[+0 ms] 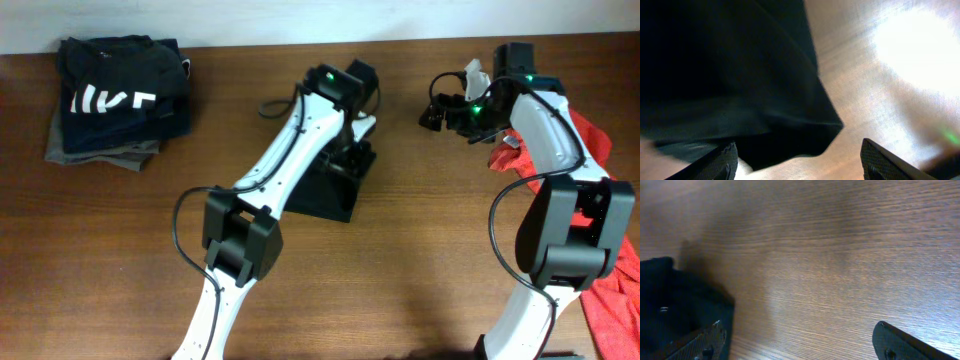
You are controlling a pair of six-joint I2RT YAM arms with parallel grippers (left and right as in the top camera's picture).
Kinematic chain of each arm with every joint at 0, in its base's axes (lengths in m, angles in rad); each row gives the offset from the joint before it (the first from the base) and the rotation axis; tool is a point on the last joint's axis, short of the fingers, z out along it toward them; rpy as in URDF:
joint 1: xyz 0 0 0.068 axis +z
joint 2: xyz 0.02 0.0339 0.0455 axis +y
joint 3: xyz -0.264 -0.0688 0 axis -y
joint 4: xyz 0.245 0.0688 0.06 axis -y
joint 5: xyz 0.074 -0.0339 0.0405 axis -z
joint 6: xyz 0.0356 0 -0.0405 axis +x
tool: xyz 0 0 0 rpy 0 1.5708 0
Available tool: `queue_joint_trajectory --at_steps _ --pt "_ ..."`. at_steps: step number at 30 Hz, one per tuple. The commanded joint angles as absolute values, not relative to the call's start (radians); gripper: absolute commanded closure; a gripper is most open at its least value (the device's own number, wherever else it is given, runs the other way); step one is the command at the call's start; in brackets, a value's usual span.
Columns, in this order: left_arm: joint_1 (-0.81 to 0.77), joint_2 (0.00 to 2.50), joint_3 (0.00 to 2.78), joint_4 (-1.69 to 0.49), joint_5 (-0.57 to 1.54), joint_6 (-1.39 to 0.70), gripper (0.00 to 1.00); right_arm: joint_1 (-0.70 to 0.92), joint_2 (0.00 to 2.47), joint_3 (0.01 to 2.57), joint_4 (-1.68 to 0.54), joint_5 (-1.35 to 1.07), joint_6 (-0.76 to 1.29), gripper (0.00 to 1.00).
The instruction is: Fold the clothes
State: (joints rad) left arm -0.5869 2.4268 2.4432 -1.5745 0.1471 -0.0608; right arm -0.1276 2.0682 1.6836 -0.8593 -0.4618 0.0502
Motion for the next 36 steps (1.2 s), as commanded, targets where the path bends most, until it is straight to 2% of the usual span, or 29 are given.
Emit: queue_joint_trajectory --at_steps 1,5,7,9,12,14,17,24,30,36 --pt "-0.531 2.375 2.605 -1.593 0.009 -0.052 0.19 -0.141 2.067 1.682 -0.86 -0.604 0.053 0.01" --pt "-0.452 2.337 2.7 -1.621 -0.034 -0.082 0.17 -0.13 2.067 1.682 -0.861 -0.772 0.008 0.01" --pt "-0.397 2.327 2.724 -1.625 -0.049 -0.125 0.17 -0.114 2.065 1.682 -0.861 -0.87 -0.028 0.1" --pt "-0.323 2.324 2.728 -1.627 -0.051 -0.183 0.17 -0.088 2.062 1.682 -0.86 -0.962 -0.032 0.3" --pt "-0.239 2.328 2.722 -1.639 -0.049 -0.249 0.16 -0.04 2.059 1.682 -0.86 -1.092 -0.057 0.83" --pt "-0.192 2.328 2.716 -1.64 -0.049 -0.273 0.13 -0.002 2.059 1.682 -0.857 -1.15 -0.057 0.96" --pt "-0.142 2.331 2.715 -1.639 -0.049 -0.293 0.04 0.078 2.059 1.682 -0.855 -1.163 -0.102 0.96" --pt "-0.108 2.336 2.715 -1.625 -0.049 -0.302 0.02 0.284 2.061 1.681 -0.683 -1.008 0.036 0.96" --pt "-0.109 2.343 2.704 -1.612 -0.049 -0.302 0.01 0.335 2.072 1.681 -0.619 -0.929 0.078 0.96" --pt "-0.109 2.344 2.659 -1.59 -0.049 -0.302 0.01 0.338 2.188 1.681 -0.562 -0.833 0.128 0.96"
